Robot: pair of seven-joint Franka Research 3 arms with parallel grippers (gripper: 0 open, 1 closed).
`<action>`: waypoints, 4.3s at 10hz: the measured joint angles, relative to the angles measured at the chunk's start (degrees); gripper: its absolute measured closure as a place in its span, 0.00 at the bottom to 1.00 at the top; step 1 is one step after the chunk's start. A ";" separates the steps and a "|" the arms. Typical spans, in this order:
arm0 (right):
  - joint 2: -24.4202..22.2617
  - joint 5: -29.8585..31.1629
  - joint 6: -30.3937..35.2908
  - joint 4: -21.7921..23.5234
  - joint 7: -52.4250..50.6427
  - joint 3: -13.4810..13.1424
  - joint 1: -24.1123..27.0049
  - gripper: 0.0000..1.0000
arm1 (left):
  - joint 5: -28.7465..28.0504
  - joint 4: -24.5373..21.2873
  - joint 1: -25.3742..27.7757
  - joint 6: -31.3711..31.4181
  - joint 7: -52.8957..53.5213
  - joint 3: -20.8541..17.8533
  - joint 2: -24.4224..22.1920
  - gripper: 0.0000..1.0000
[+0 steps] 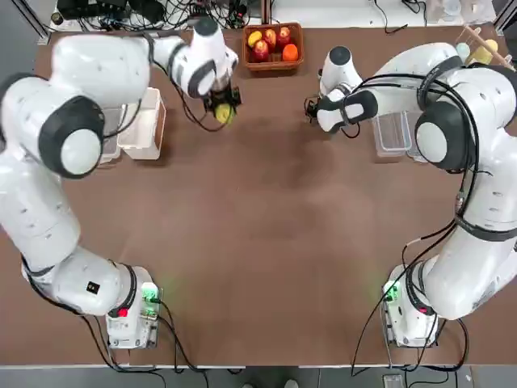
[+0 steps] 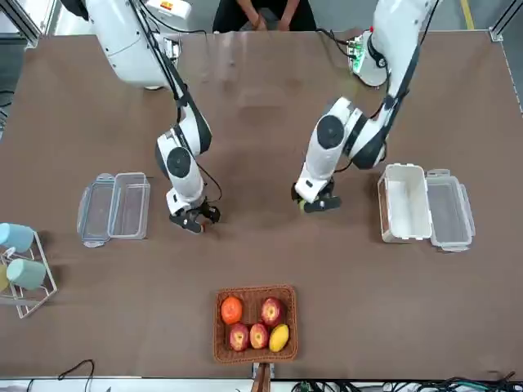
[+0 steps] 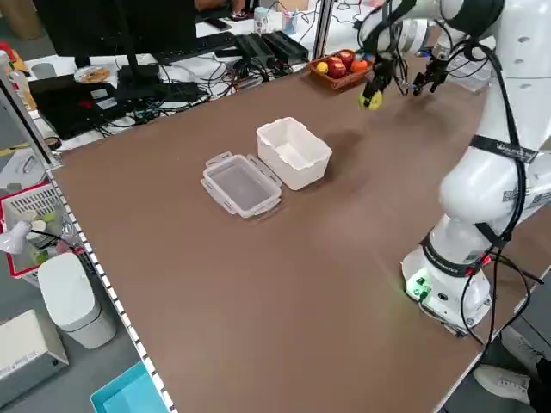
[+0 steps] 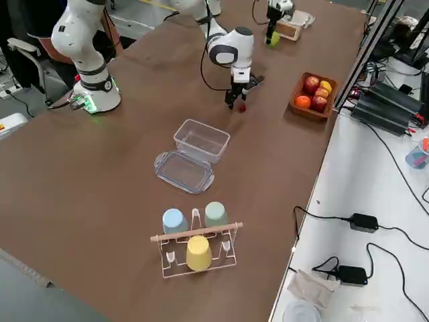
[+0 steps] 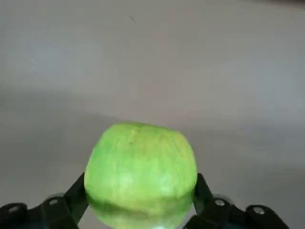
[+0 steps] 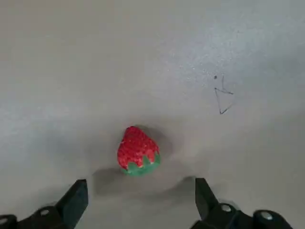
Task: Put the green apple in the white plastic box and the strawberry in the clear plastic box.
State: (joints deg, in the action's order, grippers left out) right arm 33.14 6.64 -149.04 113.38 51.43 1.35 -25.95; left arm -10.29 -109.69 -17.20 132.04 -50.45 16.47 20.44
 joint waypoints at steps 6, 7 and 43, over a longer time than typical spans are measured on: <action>0.32 0.00 0.01 -1.98 -0.01 -0.18 2.09 0.59 | 0.06 -1.46 17.22 -8.49 2.92 -0.33 -5.84 0.11; 0.34 0.00 0.02 -1.98 -0.01 -0.07 2.04 0.59 | 0.06 -2.32 20.85 -8.48 6.66 -0.32 -5.79 0.11; -18.18 -0.88 1.52 18.47 -50.74 -0.06 29.12 0.39 | 11.65 26.60 16.00 -45.08 49.06 -12.59 -17.80 0.00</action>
State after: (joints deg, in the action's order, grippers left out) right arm 14.97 5.76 -147.53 131.85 0.68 1.29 3.17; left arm 1.36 -83.08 -1.20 86.96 -1.39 3.88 2.64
